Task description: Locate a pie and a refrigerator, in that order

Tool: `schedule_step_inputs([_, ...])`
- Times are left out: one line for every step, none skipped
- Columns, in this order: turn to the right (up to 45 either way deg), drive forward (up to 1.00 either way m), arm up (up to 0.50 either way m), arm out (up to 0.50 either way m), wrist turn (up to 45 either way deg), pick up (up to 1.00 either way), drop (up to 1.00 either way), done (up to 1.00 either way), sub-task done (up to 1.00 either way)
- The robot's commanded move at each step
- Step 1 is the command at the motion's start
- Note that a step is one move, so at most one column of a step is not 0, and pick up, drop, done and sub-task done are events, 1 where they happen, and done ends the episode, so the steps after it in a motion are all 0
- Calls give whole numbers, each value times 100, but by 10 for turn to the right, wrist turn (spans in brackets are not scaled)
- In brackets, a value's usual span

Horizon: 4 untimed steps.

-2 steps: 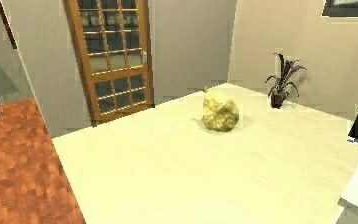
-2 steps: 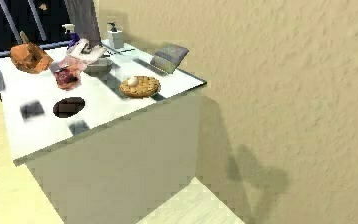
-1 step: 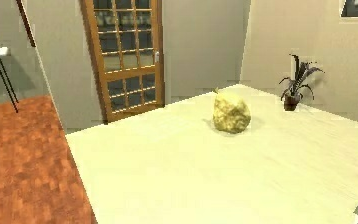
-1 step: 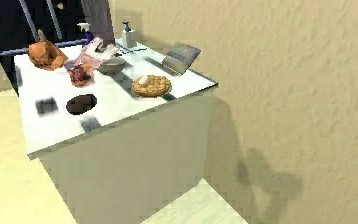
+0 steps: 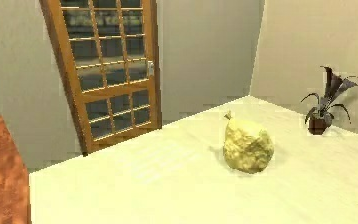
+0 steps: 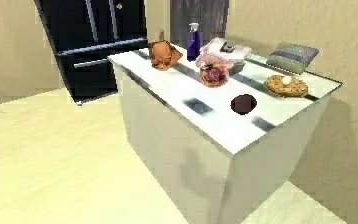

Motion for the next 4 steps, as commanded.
schedule_step_inputs([450, 0, 0, 0, 0, 0, 0, 0, 0])
schedule_step_inputs([60, 0, 0, 0, 0, 0, 0, 0, 0])
schedule_step_inputs([0, 100, 0, 0, 0, 0, 0, 0, 0])
schedule_step_inputs([0, 65, 0, 0, 0, 0, 0, 0, 0])
